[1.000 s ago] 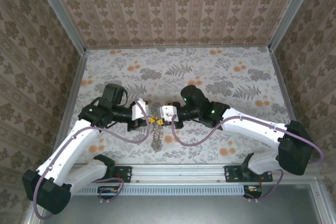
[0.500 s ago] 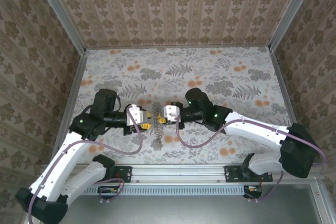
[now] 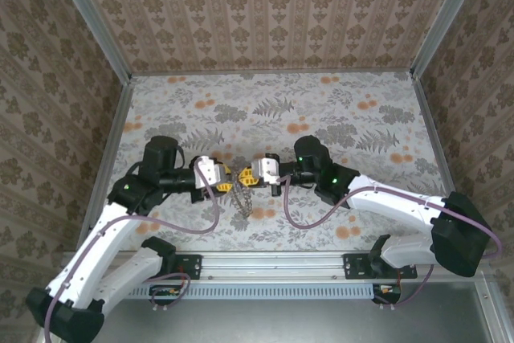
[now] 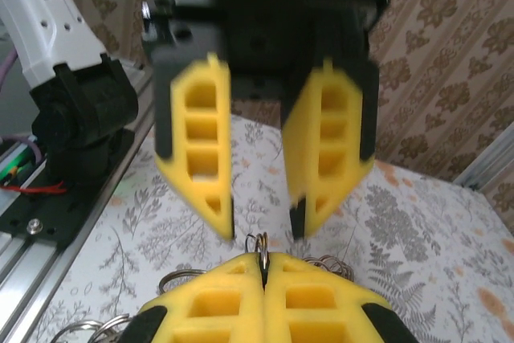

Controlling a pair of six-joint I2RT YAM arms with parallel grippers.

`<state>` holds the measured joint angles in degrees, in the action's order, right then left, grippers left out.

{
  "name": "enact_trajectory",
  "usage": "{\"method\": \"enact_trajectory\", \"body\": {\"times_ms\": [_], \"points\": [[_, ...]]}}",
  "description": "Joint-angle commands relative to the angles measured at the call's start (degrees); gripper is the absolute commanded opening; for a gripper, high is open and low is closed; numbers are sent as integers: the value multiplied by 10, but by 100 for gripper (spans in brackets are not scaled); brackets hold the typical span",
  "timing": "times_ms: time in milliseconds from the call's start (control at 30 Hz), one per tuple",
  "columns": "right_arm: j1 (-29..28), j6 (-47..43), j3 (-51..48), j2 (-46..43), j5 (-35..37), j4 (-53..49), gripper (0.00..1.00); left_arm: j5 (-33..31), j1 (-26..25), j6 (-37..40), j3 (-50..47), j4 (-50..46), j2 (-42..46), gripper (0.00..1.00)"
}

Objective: Put the keys on the keyring

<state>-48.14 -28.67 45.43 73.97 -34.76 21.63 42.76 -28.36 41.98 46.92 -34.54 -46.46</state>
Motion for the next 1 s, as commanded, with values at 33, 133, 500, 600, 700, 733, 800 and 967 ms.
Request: {"method": "enact_trajectory", "body": {"times_ms": [33, 133, 500, 600, 700, 733, 800, 967], "points": [[2, 64, -13, -1, -11, 116, 0, 51, 0, -4, 18, 13, -18, 21], [2, 88, -22, 4, -5, 153, 0, 54, 0, -1, 12, 17, -11, 18], [2, 228, -49, 53, 1, 341, 0, 35, -2, -6, -8, 61, 14, 0], [1, 298, -59, 98, 26, 446, 0, 46, -5, -4, -9, 61, 11, 0], [0, 341, -63, 129, 45, 515, 0, 48, -10, -6, -13, 63, 12, 0], [-1, 346, -62, 135, 46, 523, 0, 47, -11, -7, -15, 64, 13, 0], [-1, 347, -58, 140, 47, 522, 0, 44, -13, -8, -17, 61, 16, 0], [-3, 345, -52, 144, 46, 514, 0, 14, -13, -17, -23, 51, 36, 11]]}}
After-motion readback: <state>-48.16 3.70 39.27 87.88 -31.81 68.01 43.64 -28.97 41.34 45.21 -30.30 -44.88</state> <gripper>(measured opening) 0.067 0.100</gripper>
